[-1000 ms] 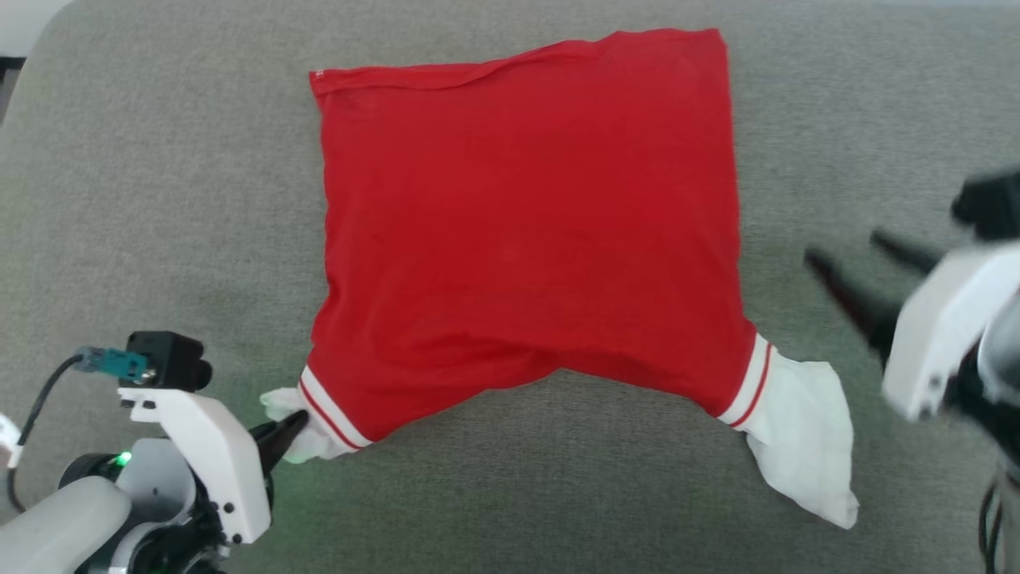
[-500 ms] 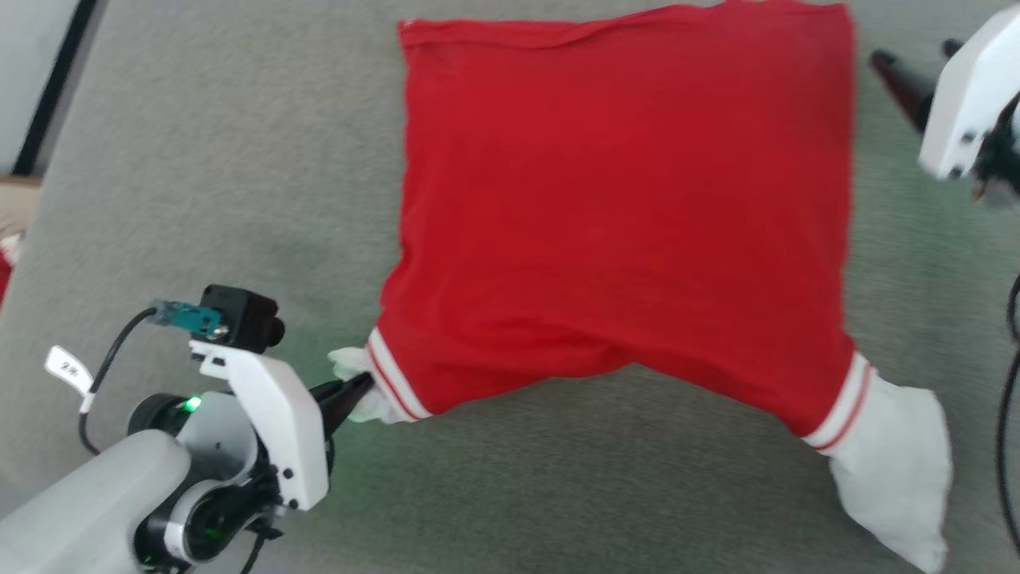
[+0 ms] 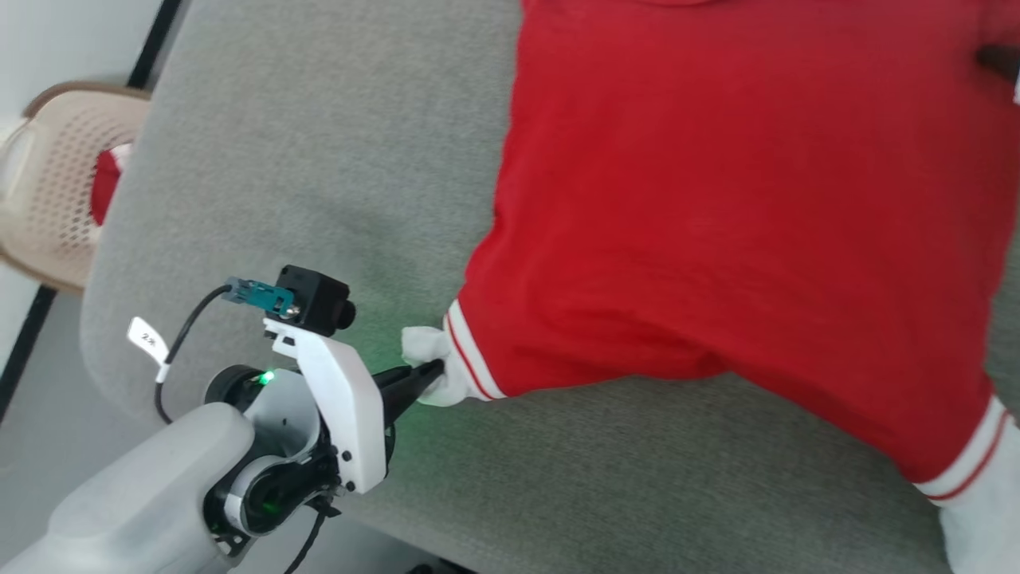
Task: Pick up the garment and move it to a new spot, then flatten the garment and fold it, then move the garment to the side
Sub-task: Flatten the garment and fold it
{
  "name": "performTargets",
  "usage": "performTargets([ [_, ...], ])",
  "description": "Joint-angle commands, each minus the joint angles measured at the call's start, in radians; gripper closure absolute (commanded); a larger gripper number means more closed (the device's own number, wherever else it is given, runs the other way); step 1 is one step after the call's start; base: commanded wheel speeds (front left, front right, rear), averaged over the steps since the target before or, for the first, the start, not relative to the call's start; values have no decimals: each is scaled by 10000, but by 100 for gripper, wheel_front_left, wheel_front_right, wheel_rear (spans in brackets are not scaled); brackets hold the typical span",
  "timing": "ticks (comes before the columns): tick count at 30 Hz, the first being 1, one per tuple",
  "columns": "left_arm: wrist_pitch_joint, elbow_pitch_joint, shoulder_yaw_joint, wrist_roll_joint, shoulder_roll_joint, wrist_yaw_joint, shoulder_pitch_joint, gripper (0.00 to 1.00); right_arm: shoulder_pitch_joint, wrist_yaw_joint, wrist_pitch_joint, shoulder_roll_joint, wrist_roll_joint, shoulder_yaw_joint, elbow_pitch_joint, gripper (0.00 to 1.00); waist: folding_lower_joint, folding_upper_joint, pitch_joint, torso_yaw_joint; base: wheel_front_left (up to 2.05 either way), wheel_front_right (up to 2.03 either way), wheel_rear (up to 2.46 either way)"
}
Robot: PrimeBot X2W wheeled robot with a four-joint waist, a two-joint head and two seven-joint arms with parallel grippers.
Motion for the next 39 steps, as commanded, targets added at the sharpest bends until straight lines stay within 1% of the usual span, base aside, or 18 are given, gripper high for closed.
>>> performTargets([
  [1,31,144,-52,102,-111,-102,-151,100,101,0,217,40,-141,-135,544,0,0,0,229,276,0,0,0],
  [3,32,317,-76,117,-238,-206,-222,100,250,0,552,129,-353,-201,1158,0,0,0,288,355,0,0,0],
  [4,27,395,-85,129,-269,-237,-226,100,364,0,733,157,-468,-217,1419,27,0,0,294,373,0,0,0],
  [5,27,474,-89,120,-286,-271,-236,100,462,0,853,187,-595,-174,1638,66,0,0,306,383,0,0,0],
  [6,26,556,-79,113,-297,-283,-273,100,504,0,932,194,-672,-159,1776,100,0,0,319,378,0,0,0],
  [10,-15,733,-35,99,-304,-341,-343,100,434,-3,987,133,-880,-79,1843,100,0,0,320,269,0,0,0],
  [14,-86,845,90,106,-137,-292,-386,100,91,-1,1031,250,-642,293,1520,100,0,0,184,-123,0,0,0],
  [17,-164,800,241,41,147,-160,-281,100,80,-1,1158,348,-226,1072,1046,100,0,0,16,-623,0,0,0],
  [20,-223,671,373,-33,449,-9,-137,100,284,-1,1228,209,507,2042,225,100,0,0,-156,-1150,0,0,0],
  [22,-248,607,464,-63,692,99,-13,100,618,-1,1343,108,1196,2692,-492,100,0,0,-281,-1513,0,0,0],
  [25,-279,457,563,-178,978,221,135,100,1290,-1,1561,-226,2337,3456,-1830,100,0,0,-463,-2019,0,0,0],
  [27,-281,351,627,-188,1181,334,225,100,1873,-1,1823,-458,3148,3743,-2836,100,0,0,-593,-2335,0,0,0],
  [30,-251,185,716,-253,1491,500,323,100,2889,-1,2309,-851,4021,3982,-4347,100,0,0,-774,-2763,0,0,0],
  [32,-204,49,762,-298,1648,615,396,100,3676,-1,2650,-1060,4502,3963,-5335,100,0,0,-889,-2998,0,0,0],
  [35,-152,-144,782,-320,1879,746,511,100,4909,-1,3190,-1252,4996,3673,-6760,100,0,0,-1044,-3299,0,0,0],
  [37,-131,-277,828,-384,1996,830,522,100,5764,-1,3577,-1285,5196,3397,-7631,100,0,0,-1132,-3458,0,0,0],
  [38,-130,-390,845,-379,2063,910,573,100,6630,-1,3922,-1213,5276,3005,-8461,100,0,0,-1173,-3567,0,0,0],
  [39,-108,-446,849,-402,2072,929,589,100,7062,-1,4071,-1134,5262,2811,-8899,100,0,0,-1180,-3600,0,0,0],
])
